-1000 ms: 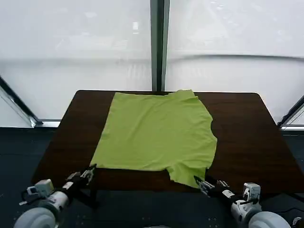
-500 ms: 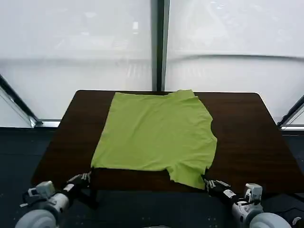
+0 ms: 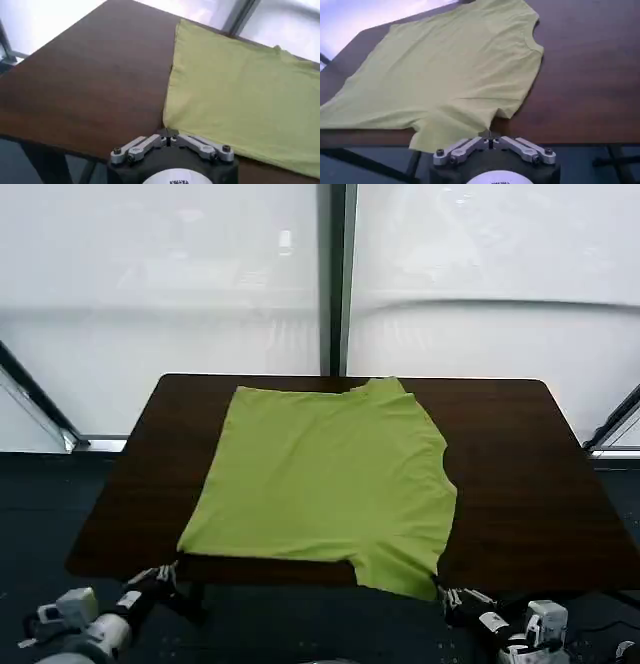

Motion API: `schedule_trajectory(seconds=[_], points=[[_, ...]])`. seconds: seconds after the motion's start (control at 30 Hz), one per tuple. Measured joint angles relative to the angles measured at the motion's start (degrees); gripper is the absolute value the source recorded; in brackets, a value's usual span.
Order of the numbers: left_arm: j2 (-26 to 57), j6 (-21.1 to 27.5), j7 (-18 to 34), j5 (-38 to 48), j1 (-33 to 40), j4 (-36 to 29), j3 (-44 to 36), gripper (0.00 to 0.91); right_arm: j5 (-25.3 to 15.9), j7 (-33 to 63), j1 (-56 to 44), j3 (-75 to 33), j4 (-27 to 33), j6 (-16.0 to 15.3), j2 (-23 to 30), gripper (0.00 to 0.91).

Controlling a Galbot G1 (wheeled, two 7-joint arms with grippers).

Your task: Fold and organize the clothes.

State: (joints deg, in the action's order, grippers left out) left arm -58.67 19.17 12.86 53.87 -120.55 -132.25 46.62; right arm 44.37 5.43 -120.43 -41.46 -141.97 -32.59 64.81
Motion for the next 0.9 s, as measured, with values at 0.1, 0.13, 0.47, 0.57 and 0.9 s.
schedule_trajectory(seconds=[0.1,0.13,0.47,0.57,0.9], points=[[-0.7,-0.8,-0.5,0.2,0.1,-0.8,0.1,0.0,0.3,-0.2,1.4,-0.8,0.1,0.6,-0.3,0.0],[-0.8,-1.0,-0.8,0.2,0.3,-1.0,0.0,0.0,0.7,-0.2,2.1,-1.1,0.2,0.8,-0.5,0.0],[-0.5,-0.6,-1.1,1.6,6.3,-0.2,-1.4,0.0,2.4,-0.5,13.5,0.2,3.9,2.3,-2.6,0.0],[-1.0,-0.8,-0.9,1.9,9.5,1.3,-2.4,0.0,2.5,-0.5,17.0,0.7,6.4,2.5,-2.7,0.0],[-0.7,-0.5,-0.4,-0.2,20.3,6.3,-6.4,0.0,2.5,-0.3,25.8,3.0,14.4,2.4,-1.9,0.0]])
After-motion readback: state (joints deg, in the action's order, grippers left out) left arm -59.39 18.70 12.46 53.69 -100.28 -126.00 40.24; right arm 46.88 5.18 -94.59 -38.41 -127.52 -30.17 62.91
